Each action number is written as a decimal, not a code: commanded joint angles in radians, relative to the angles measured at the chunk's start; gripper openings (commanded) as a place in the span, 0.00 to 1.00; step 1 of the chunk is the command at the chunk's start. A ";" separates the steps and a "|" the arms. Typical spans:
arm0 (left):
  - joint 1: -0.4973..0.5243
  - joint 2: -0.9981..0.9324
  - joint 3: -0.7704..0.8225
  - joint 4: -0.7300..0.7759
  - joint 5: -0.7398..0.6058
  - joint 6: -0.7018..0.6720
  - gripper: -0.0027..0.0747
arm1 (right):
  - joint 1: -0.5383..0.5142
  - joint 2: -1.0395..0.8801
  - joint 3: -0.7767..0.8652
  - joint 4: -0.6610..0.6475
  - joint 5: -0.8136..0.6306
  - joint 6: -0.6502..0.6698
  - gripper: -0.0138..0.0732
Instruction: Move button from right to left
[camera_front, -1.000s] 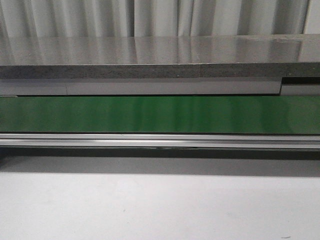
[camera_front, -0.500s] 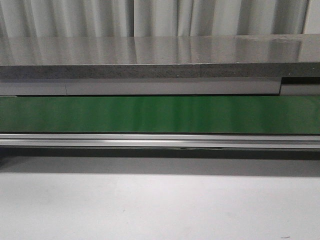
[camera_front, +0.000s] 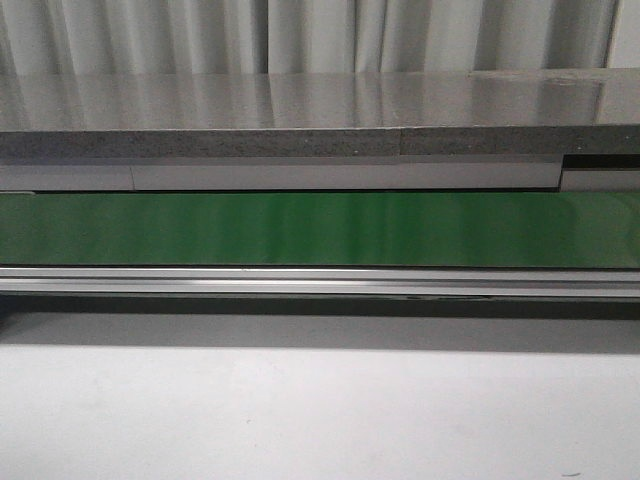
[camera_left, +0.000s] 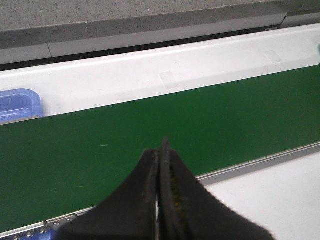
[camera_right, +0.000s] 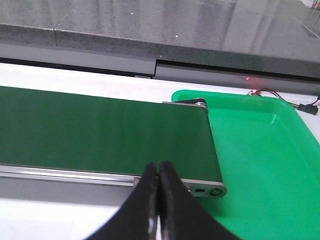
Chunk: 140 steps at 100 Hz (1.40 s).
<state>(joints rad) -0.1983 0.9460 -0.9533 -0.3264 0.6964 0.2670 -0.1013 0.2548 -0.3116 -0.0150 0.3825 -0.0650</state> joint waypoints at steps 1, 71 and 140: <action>-0.008 -0.073 0.041 -0.012 -0.120 -0.011 0.01 | 0.003 0.007 -0.027 -0.003 -0.082 -0.002 0.09; 0.147 -0.686 0.658 0.205 -0.525 -0.201 0.01 | 0.003 0.007 -0.027 -0.003 -0.082 -0.002 0.09; 0.193 -0.983 0.997 0.210 -0.637 -0.228 0.01 | 0.003 0.003 -0.027 -0.003 -0.082 -0.002 0.09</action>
<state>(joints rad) -0.0095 -0.0056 -0.0003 -0.1150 0.1350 0.0514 -0.1013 0.2548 -0.3116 -0.0131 0.3815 -0.0650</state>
